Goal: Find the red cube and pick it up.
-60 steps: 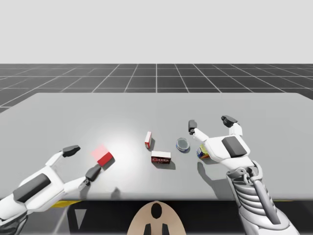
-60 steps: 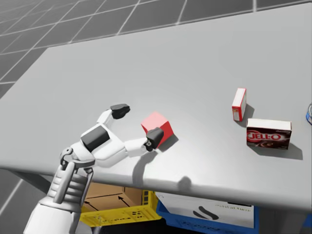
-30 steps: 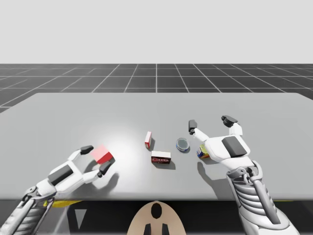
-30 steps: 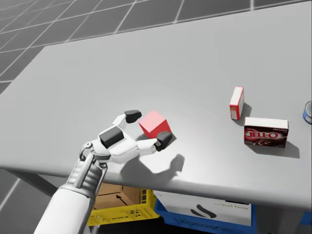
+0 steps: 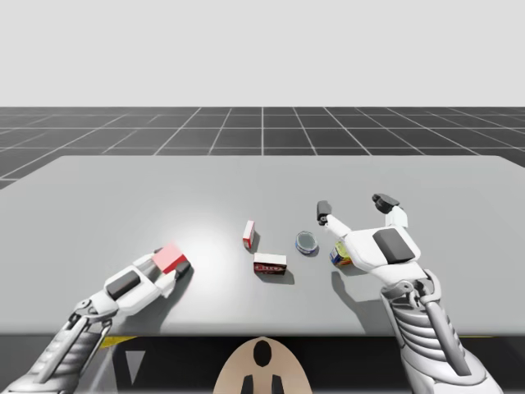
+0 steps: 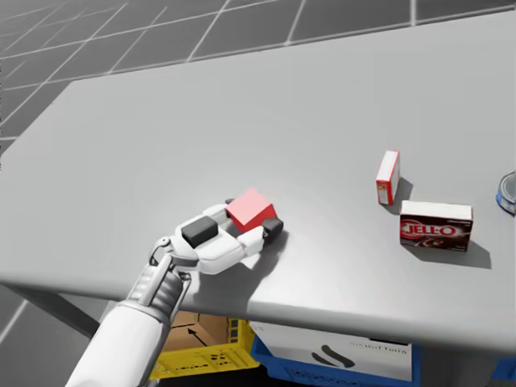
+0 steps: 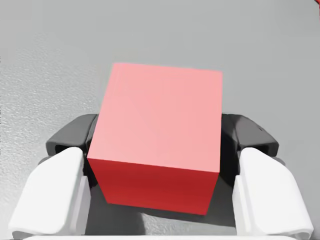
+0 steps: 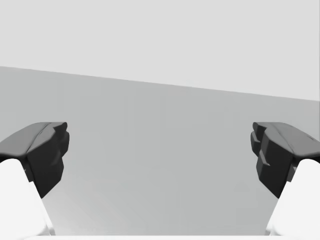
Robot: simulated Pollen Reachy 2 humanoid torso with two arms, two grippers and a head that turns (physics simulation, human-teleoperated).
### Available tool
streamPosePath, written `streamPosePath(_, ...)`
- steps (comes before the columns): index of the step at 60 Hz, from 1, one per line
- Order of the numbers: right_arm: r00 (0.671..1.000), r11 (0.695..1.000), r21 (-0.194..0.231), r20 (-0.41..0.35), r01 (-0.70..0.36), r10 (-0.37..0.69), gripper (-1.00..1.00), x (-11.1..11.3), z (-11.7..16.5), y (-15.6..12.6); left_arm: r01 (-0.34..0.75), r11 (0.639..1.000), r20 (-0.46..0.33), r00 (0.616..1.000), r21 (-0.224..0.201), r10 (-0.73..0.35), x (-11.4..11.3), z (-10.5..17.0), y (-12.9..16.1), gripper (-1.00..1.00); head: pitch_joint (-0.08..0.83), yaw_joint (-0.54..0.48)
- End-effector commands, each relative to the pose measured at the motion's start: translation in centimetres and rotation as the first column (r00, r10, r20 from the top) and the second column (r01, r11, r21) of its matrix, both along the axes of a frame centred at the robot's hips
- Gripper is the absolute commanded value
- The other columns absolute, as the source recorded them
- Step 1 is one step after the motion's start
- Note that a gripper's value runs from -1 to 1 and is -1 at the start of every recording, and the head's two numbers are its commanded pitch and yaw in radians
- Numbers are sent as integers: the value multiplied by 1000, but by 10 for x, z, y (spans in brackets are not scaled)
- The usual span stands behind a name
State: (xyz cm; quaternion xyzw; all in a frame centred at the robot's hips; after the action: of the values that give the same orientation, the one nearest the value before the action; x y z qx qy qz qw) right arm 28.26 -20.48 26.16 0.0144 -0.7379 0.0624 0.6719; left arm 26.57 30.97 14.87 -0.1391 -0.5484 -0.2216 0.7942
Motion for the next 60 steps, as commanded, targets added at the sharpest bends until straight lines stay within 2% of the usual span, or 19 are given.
streamPosePath(1,1000,1000,13,-4,0,0,-1000,0,-1,2,-11,1000,-4,1000,19,11,-3,-5,1,972,672,400)
streamPosePath(9,1000,1000,11,-3,3,-3,-1000,0,0,2,-6,1000,3,1000,26,6,-4,-4,1,1000,617,407)
streamPosePath(24,1000,1000,25,-7,18,-18,-1000,1,0,2,-17,999,22,1000,34,16,-6,-3,4,1000,372,427)
streamPosePath(32,1000,999,28,-9,17,-16,-1000,2,0,1,-15,999,46,999,47,13,-7,9,4,1000,335,433)
streamPosePath(44,1000,999,38,-13,14,-14,-1000,2,1,0,-40,996,174,984,86,24,-12,61,3,1000,324,424)
streamPosePath(45,1000,999,39,-13,14,-14,-1000,2,1,-1,-52,994,204,979,97,31,-13,74,3,1000,321,424)
streamPosePath(52,999,999,39,-31,25,-24,-1000,3,0,-1,-91,988,298,953,122,51,-13,114,2,1000,310,423)
streamPosePath(54,998,999,51,-56,8,-5,-1000,3,0,-1,-109,985,335,940,131,59,-13,130,1,1000,307,423)
streamPosePath(55,998,999,47,-58,9,-7,-1000,3,0,-1,-115,984,346,936,134,62,-13,134,1,1000,307,423)
streamPosePath(56,998,999,23,-54,26,-25,-1000,3,1,-1,-125,982,374,925,139,64,-13,146,-1,1000,305,423)
streamPosePath(57,998,999,23,-52,27,-26,-1000,4,0,-1,-125,983,382,922,136,65,-13,150,-1,1000,305,423)
streamPosePath(60,997,998,51,-59,43,-40,-1000,5,0,0,-143,982,427,901,125,77,-14,170,-5,1000,303,421)
